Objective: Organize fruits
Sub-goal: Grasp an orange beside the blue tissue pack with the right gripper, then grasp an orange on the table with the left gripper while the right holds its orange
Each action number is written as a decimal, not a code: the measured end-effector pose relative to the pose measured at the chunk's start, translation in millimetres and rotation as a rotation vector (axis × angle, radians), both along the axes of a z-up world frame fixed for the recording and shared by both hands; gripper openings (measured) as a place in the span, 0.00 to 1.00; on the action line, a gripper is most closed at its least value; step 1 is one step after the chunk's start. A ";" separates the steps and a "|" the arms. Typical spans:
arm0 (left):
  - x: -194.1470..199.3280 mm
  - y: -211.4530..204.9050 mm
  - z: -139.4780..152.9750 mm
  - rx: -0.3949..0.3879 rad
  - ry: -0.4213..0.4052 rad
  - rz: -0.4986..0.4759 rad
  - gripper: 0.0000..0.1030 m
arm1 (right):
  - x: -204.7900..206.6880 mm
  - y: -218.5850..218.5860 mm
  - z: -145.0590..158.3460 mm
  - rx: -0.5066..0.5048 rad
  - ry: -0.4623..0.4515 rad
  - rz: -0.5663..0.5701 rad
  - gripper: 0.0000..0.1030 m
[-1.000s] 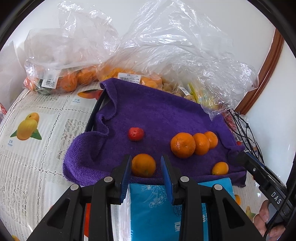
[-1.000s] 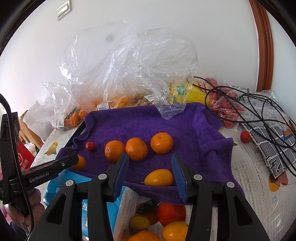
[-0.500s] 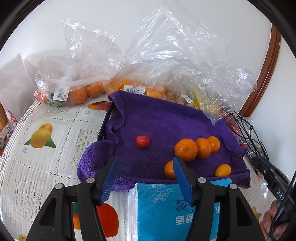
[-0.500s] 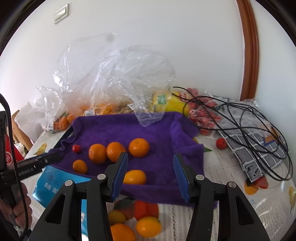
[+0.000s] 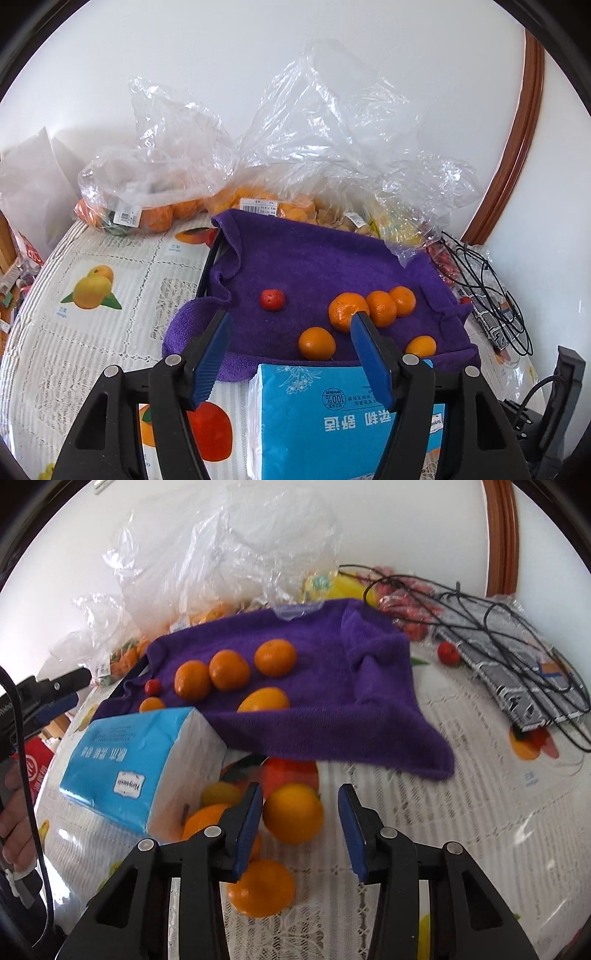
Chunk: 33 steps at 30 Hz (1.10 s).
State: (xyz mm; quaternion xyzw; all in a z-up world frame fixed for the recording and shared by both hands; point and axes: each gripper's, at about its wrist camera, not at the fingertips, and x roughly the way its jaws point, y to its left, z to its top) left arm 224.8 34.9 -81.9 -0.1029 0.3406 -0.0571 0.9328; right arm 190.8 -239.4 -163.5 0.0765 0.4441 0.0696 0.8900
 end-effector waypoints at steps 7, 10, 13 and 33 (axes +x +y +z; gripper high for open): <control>-4.7 -1.2 0.5 -0.006 0.001 -0.017 0.63 | -2.9 -9.5 -4.5 0.034 0.026 -0.004 0.40; -12.0 -4.1 2.6 0.003 -0.007 -0.029 0.63 | -2.6 -13.7 -7.5 0.054 0.030 -0.005 0.35; -21.9 -5.2 -0.1 0.002 0.006 -0.035 0.63 | -3.8 -16.2 -7.3 0.076 0.035 -0.001 0.34; -95.5 -62.9 -19.6 0.001 0.080 -0.203 0.63 | -62.5 -47.6 22.0 0.003 -0.082 -0.057 0.34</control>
